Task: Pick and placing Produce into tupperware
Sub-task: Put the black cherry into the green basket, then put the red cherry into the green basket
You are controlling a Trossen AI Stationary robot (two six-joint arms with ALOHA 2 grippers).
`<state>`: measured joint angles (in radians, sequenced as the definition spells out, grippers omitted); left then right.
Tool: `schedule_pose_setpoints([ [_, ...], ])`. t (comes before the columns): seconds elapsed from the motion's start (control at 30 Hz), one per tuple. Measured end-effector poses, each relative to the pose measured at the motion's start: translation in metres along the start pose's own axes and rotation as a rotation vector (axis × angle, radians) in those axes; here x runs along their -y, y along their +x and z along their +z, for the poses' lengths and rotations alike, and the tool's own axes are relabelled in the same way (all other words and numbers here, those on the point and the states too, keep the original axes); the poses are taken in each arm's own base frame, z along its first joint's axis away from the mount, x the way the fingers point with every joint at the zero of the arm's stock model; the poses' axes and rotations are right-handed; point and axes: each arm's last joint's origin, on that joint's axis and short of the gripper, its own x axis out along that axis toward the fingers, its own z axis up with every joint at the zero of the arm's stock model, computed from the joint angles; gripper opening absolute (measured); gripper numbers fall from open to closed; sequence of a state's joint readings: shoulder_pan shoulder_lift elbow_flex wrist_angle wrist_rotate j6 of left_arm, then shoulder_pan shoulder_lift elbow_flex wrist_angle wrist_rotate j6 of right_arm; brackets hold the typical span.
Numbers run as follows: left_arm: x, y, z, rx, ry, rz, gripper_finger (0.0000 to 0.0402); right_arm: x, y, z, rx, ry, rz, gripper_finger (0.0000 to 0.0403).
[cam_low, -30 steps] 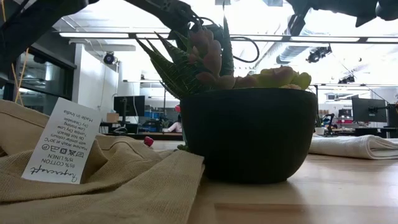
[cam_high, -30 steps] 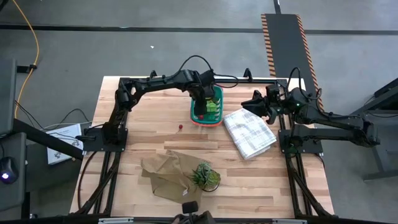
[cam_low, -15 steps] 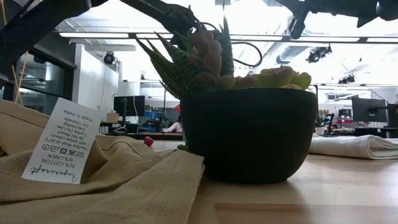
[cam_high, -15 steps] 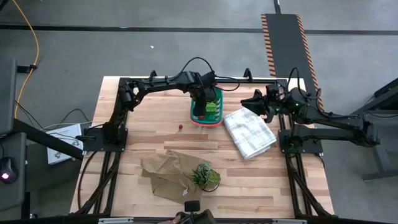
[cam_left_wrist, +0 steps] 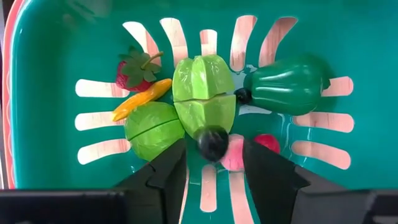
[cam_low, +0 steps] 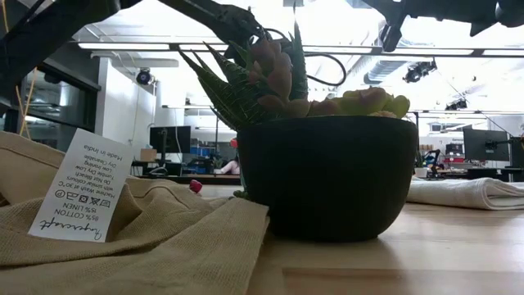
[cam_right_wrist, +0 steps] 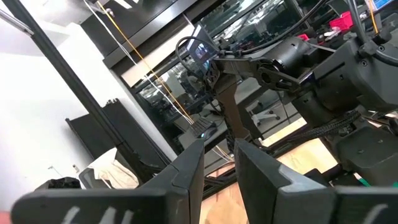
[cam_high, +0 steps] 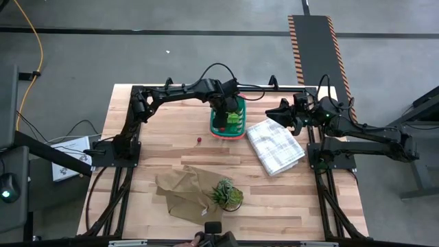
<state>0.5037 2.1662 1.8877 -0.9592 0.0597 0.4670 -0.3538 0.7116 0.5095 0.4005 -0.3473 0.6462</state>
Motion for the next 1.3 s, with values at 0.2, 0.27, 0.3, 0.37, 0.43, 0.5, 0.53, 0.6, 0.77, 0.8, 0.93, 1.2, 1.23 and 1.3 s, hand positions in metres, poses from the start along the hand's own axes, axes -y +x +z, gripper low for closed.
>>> schedule_pose_setpoints([
  [0.2,0.0,0.0,0.0,0.0,-0.014,0.0,0.0153,0.0,0.0,0.0,0.0,0.0,0.0,0.0079],
  [0.27,0.0,0.0,0.0,0.007,-0.039,-0.015,0.0148,0.0,0.0,0.0,0.0,0.0,0.0,0.0079],
  [0.3,0.001,0.0,0.0,0.015,-0.052,-0.032,0.0144,0.0,0.0,0.0,0.0,0.0,0.0,0.0079],
  [0.37,-0.001,-0.004,-0.001,0.035,-0.08,-0.068,0.0137,0.0,0.0,0.0,0.0,0.0,0.0,0.0079],
  [0.43,-0.003,-0.012,-0.001,0.067,-0.112,-0.089,0.0129,0.0,0.0,0.0,0.0,0.0,0.0,0.0079],
  [0.5,-0.007,-0.022,-0.003,0.091,-0.151,-0.095,0.0119,0.0,0.0,0.0,-0.001,0.0,0.0,0.0079],
  [0.53,-0.009,-0.027,-0.004,0.103,-0.164,-0.093,0.0114,0.0,0.0,0.0,-0.001,0.0,0.0,0.0079],
  [0.6,-0.012,-0.039,-0.007,0.123,-0.192,-0.1,0.0104,0.0,0.0,0.0,-0.001,0.0,-0.001,0.0079],
  [0.77,-0.018,-0.069,-0.018,0.147,-0.246,-0.133,0.0081,0.0,0.0,0.0,-0.001,0.0,-0.001,0.0079],
  [0.8,-0.018,-0.074,-0.02,0.149,-0.25,-0.14,0.0077,0.0,0.0,0.0,-0.001,0.0,-0.001,0.0079],
  [0.93,-0.014,-0.094,-0.03,0.121,-0.267,-0.156,0.0067,0.0,0.0,0.0,-0.001,0.0,-0.001,0.0079],
  [1.2,0.003,-0.132,-0.04,0.115,-0.273,-0.168,0.0067,0.001,0.0,0.0,0.011,0.0,-0.017,0.0079],
  [1.23,0.004,-0.137,-0.041,0.123,-0.274,-0.164,0.0067,0.001,0.0,0.0,0.016,0.0,-0.023,0.0079],
  [1.3,0.008,-0.15,-0.044,0.147,-0.274,-0.154,0.0067,0.001,0.0,0.001,0.022,0.0,-0.031,0.0079],
])
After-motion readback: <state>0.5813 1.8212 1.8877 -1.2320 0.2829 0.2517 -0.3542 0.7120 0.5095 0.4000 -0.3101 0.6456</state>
